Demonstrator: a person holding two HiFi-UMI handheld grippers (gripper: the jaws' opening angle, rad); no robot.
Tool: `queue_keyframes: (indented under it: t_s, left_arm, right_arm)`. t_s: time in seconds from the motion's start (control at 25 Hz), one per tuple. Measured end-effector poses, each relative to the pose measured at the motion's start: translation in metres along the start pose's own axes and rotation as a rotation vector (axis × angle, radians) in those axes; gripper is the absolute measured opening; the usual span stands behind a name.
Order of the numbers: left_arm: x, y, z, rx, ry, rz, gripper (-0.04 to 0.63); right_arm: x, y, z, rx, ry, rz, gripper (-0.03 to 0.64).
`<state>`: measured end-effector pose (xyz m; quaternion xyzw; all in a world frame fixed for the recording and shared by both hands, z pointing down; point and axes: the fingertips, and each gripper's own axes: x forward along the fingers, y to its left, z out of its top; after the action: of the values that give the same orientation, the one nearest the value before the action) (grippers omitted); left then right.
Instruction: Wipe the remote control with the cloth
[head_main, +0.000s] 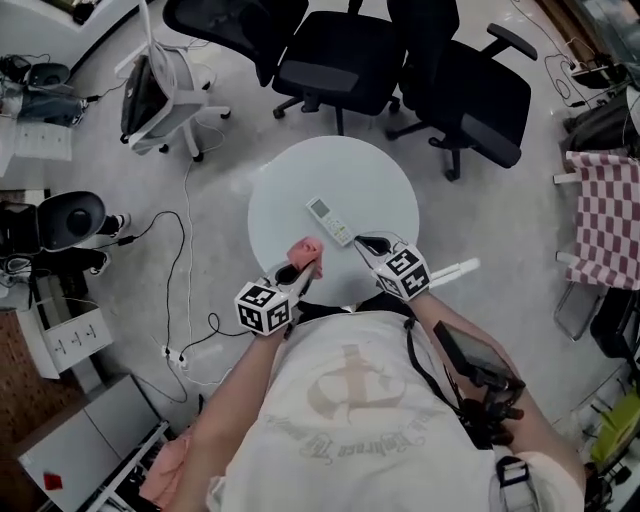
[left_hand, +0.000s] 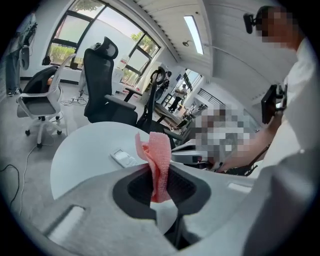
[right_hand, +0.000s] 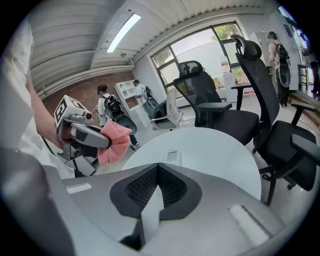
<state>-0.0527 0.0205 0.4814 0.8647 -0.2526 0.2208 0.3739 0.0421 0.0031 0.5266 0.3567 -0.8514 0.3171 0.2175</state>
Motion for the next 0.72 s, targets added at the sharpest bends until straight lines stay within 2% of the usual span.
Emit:
queue_keyframes:
  t_s: [0.36,0.52,0.56,0.72]
  left_arm:
    - [0.029,0.021,-0.009,0.086,0.167,-0.125,0.043]
    - [0.034,0.029,-0.014,0.102,0.227,-0.164,0.043]
    - [0.036,0.029,-0.015,0.108,0.242,-0.171,0.043]
    - [0.049,0.032,-0.029,0.119,0.310,-0.191,0.043]
  right_arm:
    - [0.027,-0.005,-0.027,0.060,0.062,-0.166,0.006]
    - [0.039,-0.002,-0.039,0.085,0.091,-0.228,0.007]
    - [0.040,-0.002,-0.041,0.089,0.099,-0.239,0.015]
    - [0.043,-0.006,-0.052,0.090,0.117,-0.286,0.119]
